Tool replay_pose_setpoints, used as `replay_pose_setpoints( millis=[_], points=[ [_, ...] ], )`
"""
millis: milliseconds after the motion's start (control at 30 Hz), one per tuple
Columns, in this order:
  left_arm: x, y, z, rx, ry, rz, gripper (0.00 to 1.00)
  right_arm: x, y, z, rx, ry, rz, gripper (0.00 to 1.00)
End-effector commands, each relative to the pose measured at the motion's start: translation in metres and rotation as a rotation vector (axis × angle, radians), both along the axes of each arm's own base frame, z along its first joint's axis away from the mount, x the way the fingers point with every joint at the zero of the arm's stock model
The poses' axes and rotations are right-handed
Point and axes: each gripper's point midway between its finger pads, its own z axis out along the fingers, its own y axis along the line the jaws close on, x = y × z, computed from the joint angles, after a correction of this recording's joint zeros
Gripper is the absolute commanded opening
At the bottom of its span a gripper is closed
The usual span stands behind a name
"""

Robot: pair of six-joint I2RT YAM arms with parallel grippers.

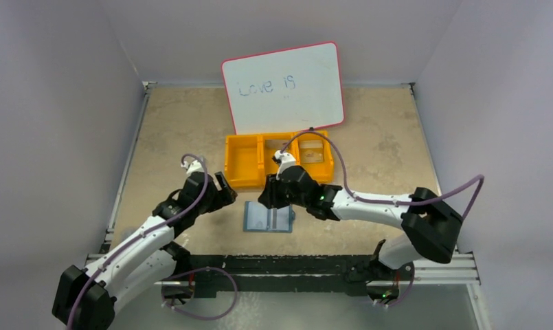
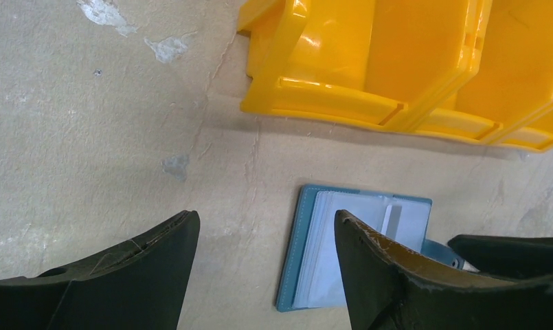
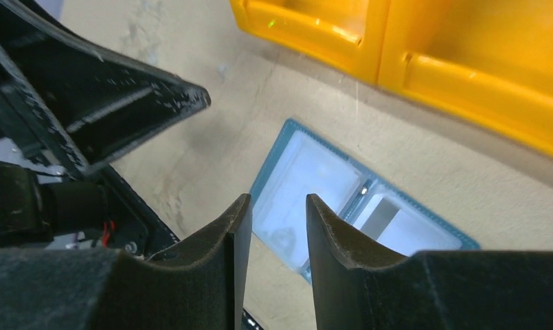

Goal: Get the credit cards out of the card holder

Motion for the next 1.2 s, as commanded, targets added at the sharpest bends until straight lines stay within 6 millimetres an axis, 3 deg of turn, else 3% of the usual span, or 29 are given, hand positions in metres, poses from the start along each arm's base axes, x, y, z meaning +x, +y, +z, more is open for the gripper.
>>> replay_pose_setpoints(
  millis=[0, 133, 233, 433, 633, 1000, 1167],
  points=[
    [0.011, -0.005, 0.017, -0.040, -0.068, 0.018, 0.71, -0.009, 0.018, -0.005, -0.028, 0.006, -0.021, 0.39],
    [0.013, 0.018, 0.031, 0.023, -0.105, 0.109, 0.71, -0.011, 0.025, -0.023, -0.177, 0.001, -0.083, 0.41],
    [0.011, 0.041, 0.044, 0.049, -0.154, 0.219, 0.71, -0.011, 0.035, -0.025, -0.220, -0.013, -0.116, 0.44],
    [0.005, 0.066, 0.063, 0.009, -0.231, 0.360, 0.71, -0.018, 0.040, -0.048, -0.361, -0.027, -0.152, 0.44],
    [0.004, 0.073, 0.069, 0.003, -0.256, 0.402, 0.71, -0.027, 0.041, -0.060, -0.443, -0.039, -0.169, 0.41],
    [0.009, 0.070, 0.068, 0.033, -0.239, 0.387, 0.71, -0.028, 0.030, -0.067, -0.528, -0.061, -0.214, 0.37],
    [0.009, 0.070, 0.068, 0.029, -0.241, 0.390, 0.71, -0.032, 0.028, -0.079, -0.552, -0.047, -0.195, 0.37]
  ],
)
